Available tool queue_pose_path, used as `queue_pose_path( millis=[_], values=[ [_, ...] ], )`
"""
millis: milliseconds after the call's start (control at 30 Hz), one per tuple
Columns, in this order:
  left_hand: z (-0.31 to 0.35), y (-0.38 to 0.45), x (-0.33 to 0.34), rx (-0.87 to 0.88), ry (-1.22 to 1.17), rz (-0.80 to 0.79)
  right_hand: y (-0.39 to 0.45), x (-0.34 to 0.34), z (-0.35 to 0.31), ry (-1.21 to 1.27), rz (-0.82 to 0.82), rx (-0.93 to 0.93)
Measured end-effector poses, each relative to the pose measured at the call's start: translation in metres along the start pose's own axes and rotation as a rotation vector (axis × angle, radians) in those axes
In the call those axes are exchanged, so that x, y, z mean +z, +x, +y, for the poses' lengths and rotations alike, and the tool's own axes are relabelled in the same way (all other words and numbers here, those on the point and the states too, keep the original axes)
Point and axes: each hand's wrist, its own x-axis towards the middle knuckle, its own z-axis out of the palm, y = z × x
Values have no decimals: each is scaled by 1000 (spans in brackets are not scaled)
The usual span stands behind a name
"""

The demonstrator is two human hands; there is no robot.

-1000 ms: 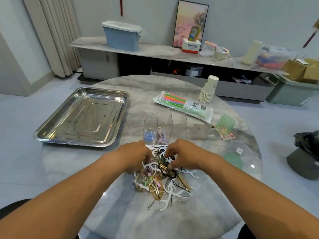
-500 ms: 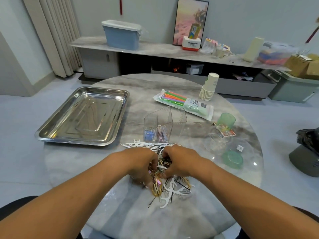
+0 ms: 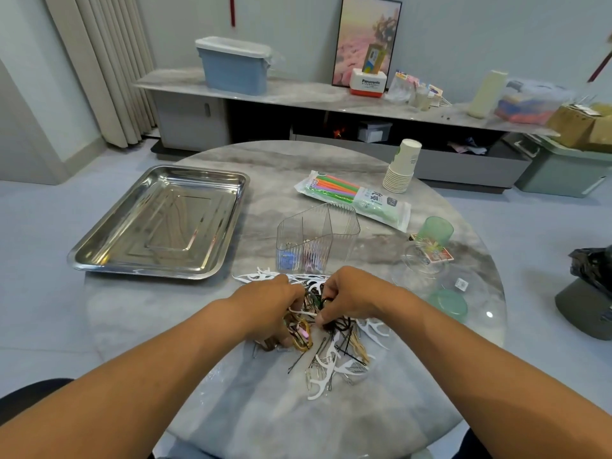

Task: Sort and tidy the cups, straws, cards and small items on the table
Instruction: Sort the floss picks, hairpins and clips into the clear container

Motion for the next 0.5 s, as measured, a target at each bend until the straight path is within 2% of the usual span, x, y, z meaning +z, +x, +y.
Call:
queue_pose_path(
  millis=[167, 500],
  values=[
    [-7, 4, -3, 5, -146, 44, -8, -24, 8, 169, 13, -11],
    [-20, 2, -16, -39, -474, 24, -17, -52, 19, 448, 48, -31]
  ],
)
